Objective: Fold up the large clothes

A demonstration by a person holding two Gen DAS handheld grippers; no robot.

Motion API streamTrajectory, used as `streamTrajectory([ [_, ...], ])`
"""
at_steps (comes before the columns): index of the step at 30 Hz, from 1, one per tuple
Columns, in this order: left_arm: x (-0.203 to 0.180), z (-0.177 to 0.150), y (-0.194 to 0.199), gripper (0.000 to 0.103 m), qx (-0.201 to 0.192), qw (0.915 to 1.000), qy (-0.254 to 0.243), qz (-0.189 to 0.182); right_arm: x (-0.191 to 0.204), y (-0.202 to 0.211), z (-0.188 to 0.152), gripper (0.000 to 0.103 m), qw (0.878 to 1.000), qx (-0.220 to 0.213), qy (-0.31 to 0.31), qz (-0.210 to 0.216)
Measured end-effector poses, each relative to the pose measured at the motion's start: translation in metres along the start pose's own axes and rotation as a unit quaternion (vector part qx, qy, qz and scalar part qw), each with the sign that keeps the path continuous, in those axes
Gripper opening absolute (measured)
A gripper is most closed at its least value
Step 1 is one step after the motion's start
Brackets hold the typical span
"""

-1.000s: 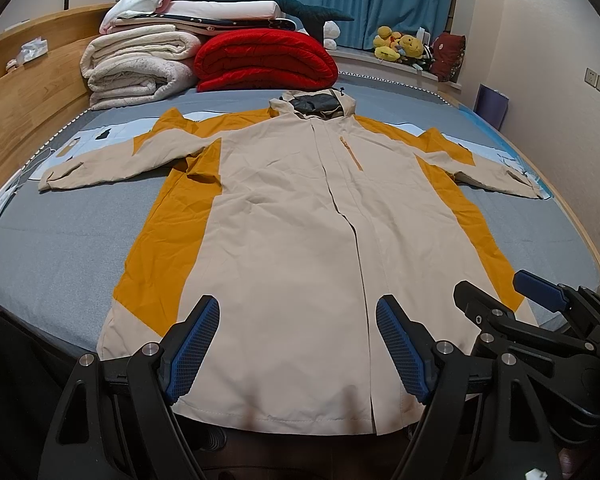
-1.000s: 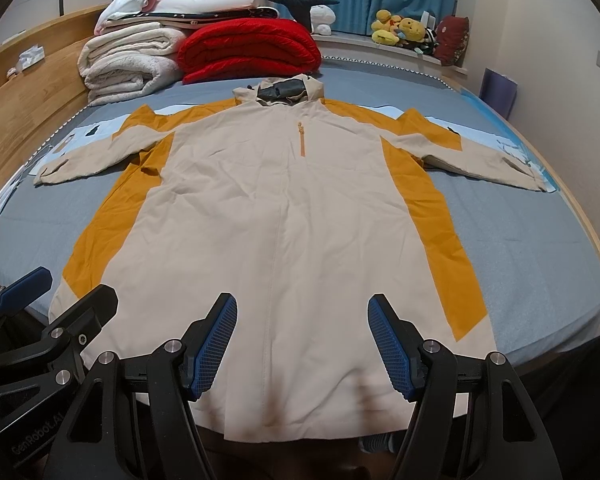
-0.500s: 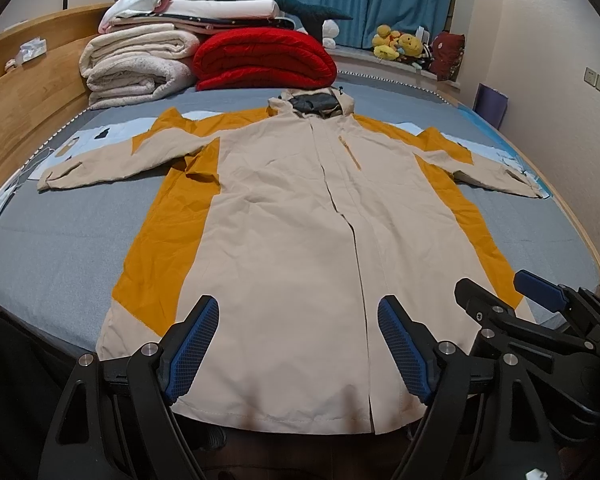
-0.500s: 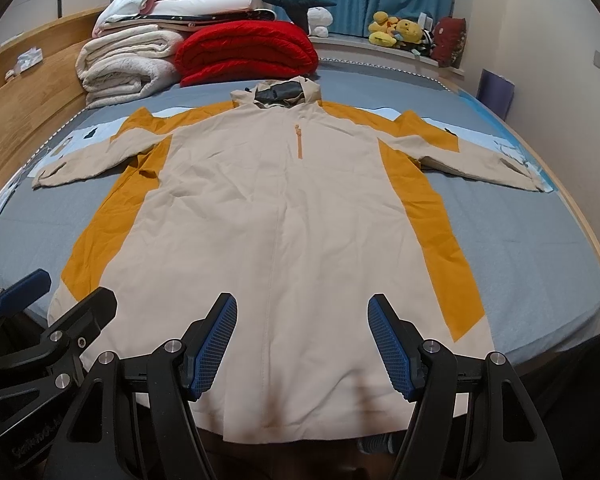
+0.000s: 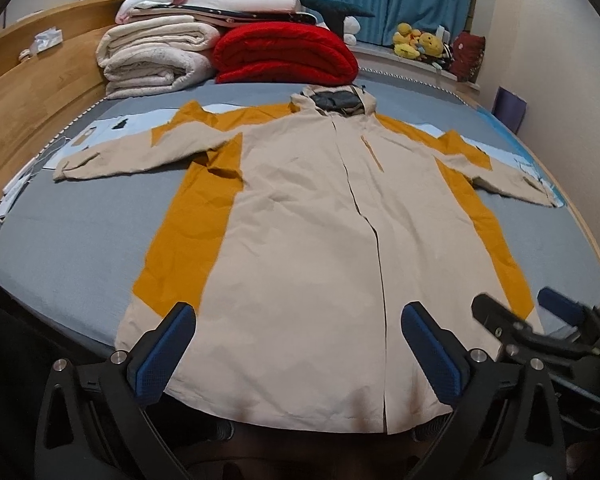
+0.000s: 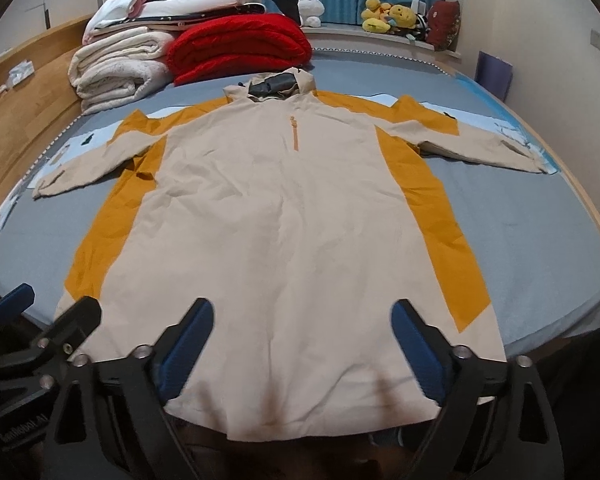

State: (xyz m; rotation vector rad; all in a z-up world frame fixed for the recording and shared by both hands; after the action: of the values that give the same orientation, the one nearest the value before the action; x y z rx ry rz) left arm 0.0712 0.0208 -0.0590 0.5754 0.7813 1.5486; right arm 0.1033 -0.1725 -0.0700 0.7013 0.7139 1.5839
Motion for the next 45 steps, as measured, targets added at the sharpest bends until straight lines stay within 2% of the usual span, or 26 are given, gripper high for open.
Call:
streamTrajectory([
  [4, 0.007, 0.022, 0.022, 0.102, -0.018, 0.9996, 0.02, -0.005, 0.005, 0.007, 0.0, 0.099, 1.0, -0.009, 0.006, 0.007],
  [10, 0.017, 0.055, 0.025, 0.102, -0.071, 0.9974, -0.011, 0.01, 0.008, 0.012, 0.015, 0.099, 1.0, -0.017, 0.017, 0.0],
  [15, 0.038, 0.101, 0.014, 0.102, -0.118, 0.9926, -0.02, 0.021, 0.007, 0.015, 0.048, 0.098, 0.999, -0.037, 0.031, -0.012],
  [20, 0.062, 0.146, -0.005, 0.102, -0.141, 0.9892, -0.025, 0.029, 0.006, 0.011, 0.099, 0.097, 0.997, -0.062, 0.045, -0.01],
  [22, 0.077, 0.165, -0.017, 0.101, -0.143, 0.9892, -0.017, 0.029, 0.004, 0.006, 0.122, 0.092, 0.997, -0.071, 0.041, -0.006],
  [25, 0.108, 0.193, -0.047, 0.093, -0.131, 0.9906, -0.001, 0.038, -0.001, -0.007, 0.161, 0.085, 0.997, -0.076, 0.031, 0.003],
  [26, 0.117, 0.199, -0.055, 0.087, -0.127, 0.9909, 0.005, 0.044, -0.003, -0.012, 0.175, 0.085, 0.996, -0.078, 0.03, 0.007],
  [28, 0.142, 0.211, -0.075, 0.074, -0.117, 0.991, 0.019, 0.063, -0.002, -0.021, 0.201, 0.074, 0.996, -0.083, 0.035, 0.016],
  [30, 0.173, 0.221, -0.099, 0.052, -0.103, 0.9902, 0.035, 0.088, -0.002, -0.03, 0.232, 0.065, 0.995, -0.094, 0.034, 0.018],
  [33, 0.214, 0.227, -0.13, 0.029, -0.081, 0.9888, 0.057, 0.112, 0.002, -0.046, 0.269, 0.053, 0.993, -0.109, 0.032, 0.026],
  [36, 0.262, 0.225, -0.166, 0.019, -0.05, 0.9855, 0.093, 0.133, 0.014, -0.066, 0.29, 0.048, 0.99, -0.124, 0.048, 0.043],
  [39, 0.306, 0.216, -0.192, 0.018, -0.023, 0.9789, 0.128, 0.158, 0.018, -0.087, 0.29, 0.048, 0.989, -0.13, 0.048, 0.051],
  [42, 0.35, 0.209, -0.21, 0.018, -0.008, 0.9694, 0.177, 0.17, 0.024, -0.115, 0.289, 0.048, 0.992, -0.09, 0.029, 0.079],
  [45, 0.391, 0.203, -0.219, 0.018, -0.007, 0.9566, 0.227, 0.183, 0.033, -0.118, 0.292, 0.048, 0.989, -0.117, 0.055, 0.066],
])
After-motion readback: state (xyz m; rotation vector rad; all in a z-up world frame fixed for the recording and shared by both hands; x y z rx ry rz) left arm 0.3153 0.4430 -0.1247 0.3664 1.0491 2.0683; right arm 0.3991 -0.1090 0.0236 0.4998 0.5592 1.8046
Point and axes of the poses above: each gripper's, at about its wrist camera, not at the fingertips, and y roughly against the way its jaws point, x to its left, z to its top, the point moved 5 cm from there along -y, roughly the way its jaws point
